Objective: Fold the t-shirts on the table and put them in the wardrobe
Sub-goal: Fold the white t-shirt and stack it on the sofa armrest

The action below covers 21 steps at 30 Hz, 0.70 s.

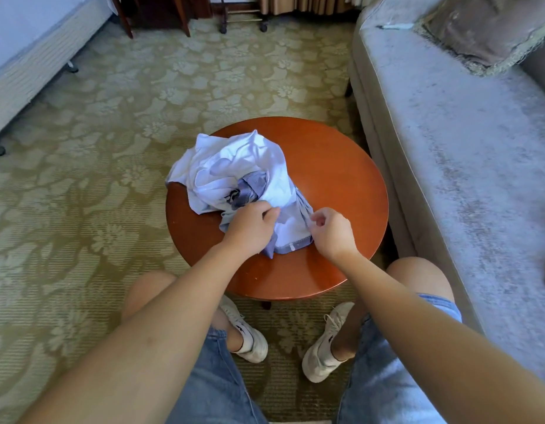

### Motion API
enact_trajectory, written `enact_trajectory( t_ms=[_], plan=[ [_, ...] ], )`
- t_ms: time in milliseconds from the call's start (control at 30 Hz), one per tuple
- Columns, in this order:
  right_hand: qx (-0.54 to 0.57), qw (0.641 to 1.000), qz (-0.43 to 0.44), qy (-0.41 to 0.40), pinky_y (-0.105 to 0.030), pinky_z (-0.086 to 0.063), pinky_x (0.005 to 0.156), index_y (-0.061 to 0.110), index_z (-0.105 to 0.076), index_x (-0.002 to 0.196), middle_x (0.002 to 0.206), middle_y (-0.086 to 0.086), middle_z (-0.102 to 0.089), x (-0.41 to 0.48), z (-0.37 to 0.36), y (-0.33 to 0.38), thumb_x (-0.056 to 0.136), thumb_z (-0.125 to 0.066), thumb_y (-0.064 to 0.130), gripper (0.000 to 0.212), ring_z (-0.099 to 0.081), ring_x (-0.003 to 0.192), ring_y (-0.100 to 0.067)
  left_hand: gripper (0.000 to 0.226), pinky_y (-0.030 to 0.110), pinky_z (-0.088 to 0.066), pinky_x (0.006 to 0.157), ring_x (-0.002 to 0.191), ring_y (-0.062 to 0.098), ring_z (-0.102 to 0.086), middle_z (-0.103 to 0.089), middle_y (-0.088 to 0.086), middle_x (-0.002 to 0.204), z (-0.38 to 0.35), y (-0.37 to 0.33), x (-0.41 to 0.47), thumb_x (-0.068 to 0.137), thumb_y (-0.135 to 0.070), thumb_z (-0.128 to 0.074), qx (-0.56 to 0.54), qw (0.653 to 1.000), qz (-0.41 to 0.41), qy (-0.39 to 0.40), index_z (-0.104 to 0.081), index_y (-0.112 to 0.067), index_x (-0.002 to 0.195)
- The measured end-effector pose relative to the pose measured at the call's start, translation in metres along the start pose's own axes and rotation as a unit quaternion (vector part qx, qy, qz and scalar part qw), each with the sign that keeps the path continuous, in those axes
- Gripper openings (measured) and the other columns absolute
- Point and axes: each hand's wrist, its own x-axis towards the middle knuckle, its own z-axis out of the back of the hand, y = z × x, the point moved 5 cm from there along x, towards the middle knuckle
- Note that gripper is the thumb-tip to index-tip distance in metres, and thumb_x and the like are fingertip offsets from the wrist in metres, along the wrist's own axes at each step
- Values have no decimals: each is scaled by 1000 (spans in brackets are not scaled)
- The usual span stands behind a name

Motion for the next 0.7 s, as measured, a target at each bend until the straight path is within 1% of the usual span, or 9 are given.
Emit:
enact_trajectory(
  t_ms=[133, 200, 267, 333, 367, 467, 567, 600, 700],
  plan=[
    [220, 970, -99, -14, -42, -57, 78, 6, -59, 118, 79, -4, -61, 1, 15, -5, 84, -54, -1, 36, -65, 77, -29, 29, 35, -40, 71, 83, 28, -55, -60, 7, 82, 31, -24, 9, 102, -25, -42, -53, 995, 32, -76, -59, -8, 86],
    [296, 944, -104, -100, -37, -54, 73, 10, -63, 110, 78, -2, -61, -5, 41, -3, 83, -53, 0, 31, -61, 71, -22, 30, 36, -47, 85, 92, 28, -61, -66, 9, 94, 48, -29, 14, 101, -28, -41, -202, 963, 111, -138, -63, -8, 98],
    [324, 919, -61, -216, -33, -51, 80, 19, -63, 99, 83, 5, -61, -17, 75, 5, 84, -53, 3, 25, -61, 77, -16, 25, 38, -54, 86, 87, 23, -66, -68, 6, 91, 56, -30, 18, 97, -31, -46, -433, 862, 199, -171, -63, -13, 90],
    [328, 898, 11, -294, -24, -47, 80, 20, -61, 97, 84, 6, -60, -36, 98, 17, 84, -53, 1, 24, -58, 77, -9, 20, 30, -57, 66, 75, 17, -63, -64, 3, 84, 55, -34, 13, 101, -27, -49, -608, 734, 252, -166, -60, -11, 97],
    [322, 894, 52, -306, -23, -46, 78, 19, -60, 97, 85, 4, -61, -45, 102, 23, 83, -53, 0, 24, -58, 78, -10, 19, 29, -55, 61, 77, 18, -63, -63, 3, 89, 55, -33, 9, 102, -25, -47, -629, 710, 268, -165, -59, -11, 109],
    [179, 970, 106, -127, -30, -48, 70, 19, -62, 89, 79, -2, -64, -51, 74, 20, 79, -56, -2, 24, -60, 74, -19, 34, 35, -49, 81, 101, 26, -60, -60, 8, 110, 49, -20, -10, 103, -29, -47, -504, 785, 315, -177, -54, -8, 129],
    [55, 971, 3, 234, -24, -49, 57, 10, -66, 80, 68, -6, -66, -65, 29, -8, 84, -58, 0, 13, -63, 57, -15, 28, 33, -42, 81, 94, 21, -52, -56, 1, 87, 38, -3, -20, 98, -38, -55, -337, 889, 287, -118, -60, -11, 92],
    [54, 971, -20, 233, -23, -48, 53, 8, -66, 76, 65, -5, -65, -66, 26, -15, 86, -59, 5, 13, -61, 51, -14, 25, 34, -43, 82, 94, 20, -53, -55, -3, 84, 35, 3, -20, 95, -39, -60, -296, 913, 268, -89, -59, -16, 87],
    [72, 997, -27, 6, -33, -55, 65, 7, -70, 84, 72, -8, -68, -47, 42, -24, 88, -60, 15, 14, -66, 63, -21, 28, 34, -47, 86, 103, 20, -62, -67, 1, 104, 33, 16, -22, 83, -35, -76, -243, 947, 209, 16, -67, -17, 103]
  ],
)
